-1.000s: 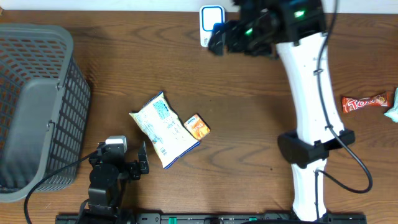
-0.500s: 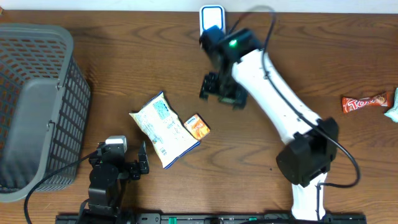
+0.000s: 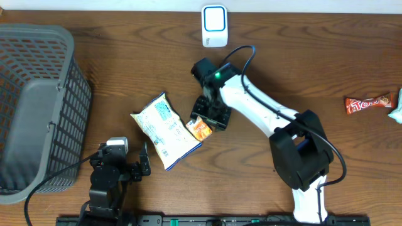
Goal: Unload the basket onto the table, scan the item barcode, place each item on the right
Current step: 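Move the right gripper back over the Kleenex pack, then lower the right gripper onto the orange Kleenex pack and grasp it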
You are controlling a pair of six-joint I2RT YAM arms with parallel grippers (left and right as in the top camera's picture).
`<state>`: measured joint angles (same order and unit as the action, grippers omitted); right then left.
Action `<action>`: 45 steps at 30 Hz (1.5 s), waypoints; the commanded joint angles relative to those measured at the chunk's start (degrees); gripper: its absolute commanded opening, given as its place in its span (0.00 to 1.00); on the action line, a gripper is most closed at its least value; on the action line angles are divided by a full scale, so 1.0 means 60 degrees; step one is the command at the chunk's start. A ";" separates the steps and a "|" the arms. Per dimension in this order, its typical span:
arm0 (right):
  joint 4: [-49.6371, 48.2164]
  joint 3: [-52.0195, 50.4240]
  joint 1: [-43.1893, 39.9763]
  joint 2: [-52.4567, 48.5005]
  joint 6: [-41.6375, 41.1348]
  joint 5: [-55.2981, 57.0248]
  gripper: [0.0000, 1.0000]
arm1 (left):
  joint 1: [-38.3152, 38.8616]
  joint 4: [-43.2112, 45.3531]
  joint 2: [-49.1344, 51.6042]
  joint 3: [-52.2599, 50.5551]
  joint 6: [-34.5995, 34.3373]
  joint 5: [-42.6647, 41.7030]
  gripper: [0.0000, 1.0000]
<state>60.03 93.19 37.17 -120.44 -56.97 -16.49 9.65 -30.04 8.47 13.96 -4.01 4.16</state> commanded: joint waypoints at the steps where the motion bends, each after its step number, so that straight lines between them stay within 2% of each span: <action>1: -0.0623 -0.0572 0.0313 0.0015 -0.0233 -0.0091 0.56 | -0.0025 0.0011 -0.0058 0.0138 0.0160 -0.0091 0.99; 4: -0.0911 -0.0976 0.0401 0.0011 -0.0707 -0.0091 0.47 | -0.0025 0.0011 -0.0058 0.0138 0.0160 -0.0091 0.99; 7: -0.0943 -0.1293 0.0448 0.0011 -0.1064 -0.0022 0.45 | -0.0025 0.0011 -0.0058 0.0138 0.0160 -0.0091 0.99; 12: -0.0929 -0.1446 0.0448 0.0011 -0.1071 0.0484 0.34 | -0.0025 0.0011 -0.0058 0.0138 0.0160 -0.0091 0.99; 17: -0.0933 -0.1443 0.0299 0.0011 -0.1067 0.0641 0.30 | -0.0025 0.0011 -0.0058 0.0138 0.0160 -0.0091 0.99; 19: -0.0882 -0.1443 0.0248 0.0011 -0.1060 0.0907 0.35 | -0.0025 0.0011 -0.0058 0.0138 0.0160 -0.0091 0.99; 20: -0.0812 -0.1443 0.0229 0.0011 -0.1056 0.1060 0.42 | -0.0025 0.0011 -0.0058 0.0138 0.0160 -0.0091 0.99; 22: -0.0659 -0.1443 0.0219 0.0015 -0.1027 0.1260 0.45 | -0.0025 0.0011 -0.0058 0.0138 0.0160 -0.0091 0.99; 27: -0.0546 -0.1443 0.0186 0.0022 -0.1031 0.1242 0.47 | -0.0025 0.0011 -0.0058 0.0138 0.0160 -0.0091 0.99; 32: -0.0488 -0.1446 0.0178 0.0018 -0.1038 0.2095 0.48 | -0.0025 0.0011 -0.0058 0.0138 0.0160 -0.0091 0.99; 34: -0.0506 -0.1457 0.0186 0.0015 -0.1038 0.2448 0.41 | -0.0025 0.0011 -0.0058 0.0138 0.0160 -0.0091 0.99; 37: -0.0539 -0.1574 0.0215 0.0015 -0.1326 0.2860 0.11 | -0.0025 0.0011 -0.0058 0.0138 0.0160 -0.0091 0.99; 38: -0.0619 -0.1683 0.0233 0.0015 -0.1504 0.2980 0.06 | -0.0025 0.0011 -0.0058 0.0138 0.0160 -0.0091 0.99; 40: -0.0896 -0.1942 0.0251 0.0015 -0.1650 0.3013 0.01 | -0.0025 0.0011 -0.0058 0.0138 0.0160 -0.0091 0.99; 45: -0.1300 -0.2477 0.0193 0.0015 -0.1643 0.2983 0.01 | -0.0025 0.0011 -0.0058 0.0138 0.0160 -0.0091 0.99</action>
<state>52.51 81.65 39.35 -117.34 -65.21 -6.63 9.63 -30.04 8.47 13.96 -4.01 4.14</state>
